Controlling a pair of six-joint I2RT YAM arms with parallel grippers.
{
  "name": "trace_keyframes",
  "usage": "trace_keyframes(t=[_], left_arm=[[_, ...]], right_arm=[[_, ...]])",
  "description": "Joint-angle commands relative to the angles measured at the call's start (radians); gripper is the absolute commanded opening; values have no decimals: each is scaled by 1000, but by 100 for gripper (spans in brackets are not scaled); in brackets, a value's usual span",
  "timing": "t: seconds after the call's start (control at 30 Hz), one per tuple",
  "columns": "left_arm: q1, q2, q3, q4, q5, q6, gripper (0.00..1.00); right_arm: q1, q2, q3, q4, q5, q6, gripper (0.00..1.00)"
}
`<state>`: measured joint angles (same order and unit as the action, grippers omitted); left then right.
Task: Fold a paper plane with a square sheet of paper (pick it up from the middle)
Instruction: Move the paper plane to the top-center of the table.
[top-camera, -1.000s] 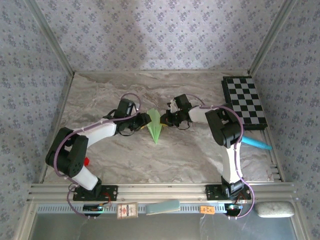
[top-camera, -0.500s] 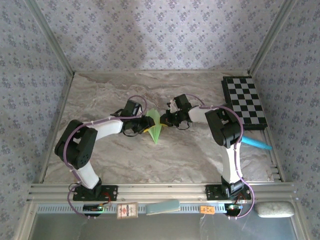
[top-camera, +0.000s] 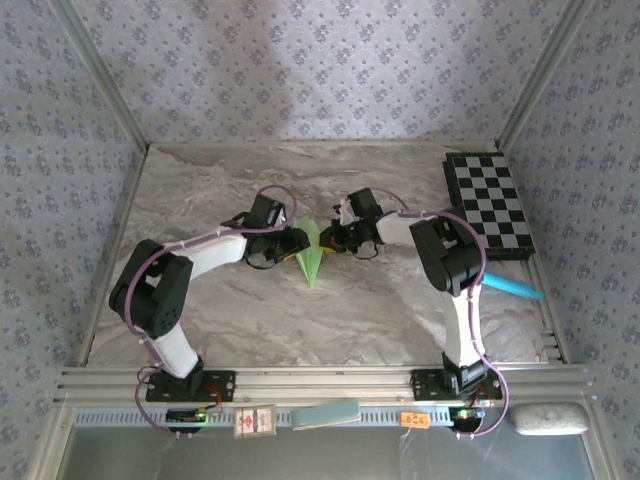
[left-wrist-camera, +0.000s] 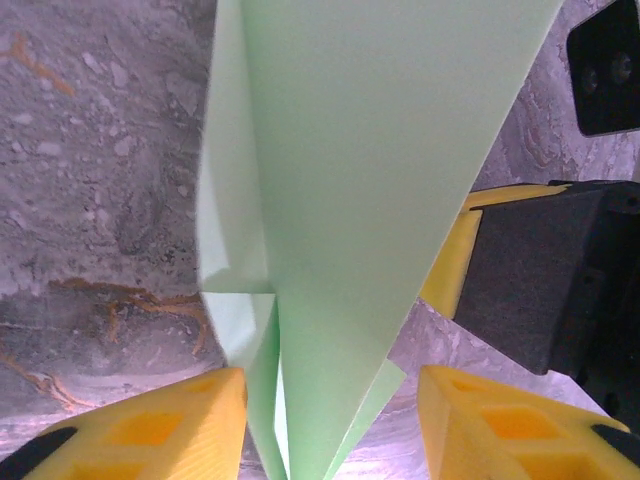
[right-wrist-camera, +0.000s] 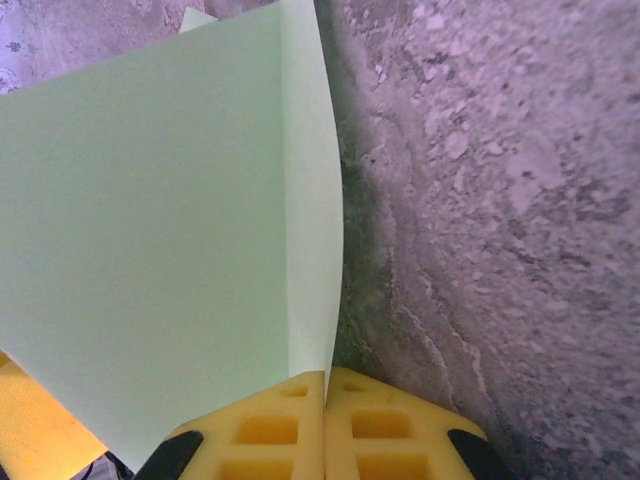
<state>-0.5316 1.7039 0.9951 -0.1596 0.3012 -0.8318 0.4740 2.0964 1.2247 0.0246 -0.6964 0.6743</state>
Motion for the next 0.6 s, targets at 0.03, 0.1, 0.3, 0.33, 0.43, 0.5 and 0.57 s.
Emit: trace_keyframes(t=[0.03,0.1,0.3,0.33,0.43,0.5,0.57], left_arm=[[-5,8,46,-59,-16,72,49],[-5,23,54,-69,-5,83,50],[-10,30,49,-52,43,78,46],[-12,32,49,-57,43,78,45],[-18,37,44,-76,37,68,45],[-22,37,36,-74,38,58,45],[-28,37,33,-73,36,50,45]], right_arm=[[5,20,27,-34,-17,9,7],[6,22,29,-36,-17,8,7],[5,23,29,-38,-16,7,7],[6,24,30,-38,-18,8,7],[5,24,32,-38,-17,9,7],[6,24,33,-38,-17,10,7],[6,21,31,-37,-19,11,7]])
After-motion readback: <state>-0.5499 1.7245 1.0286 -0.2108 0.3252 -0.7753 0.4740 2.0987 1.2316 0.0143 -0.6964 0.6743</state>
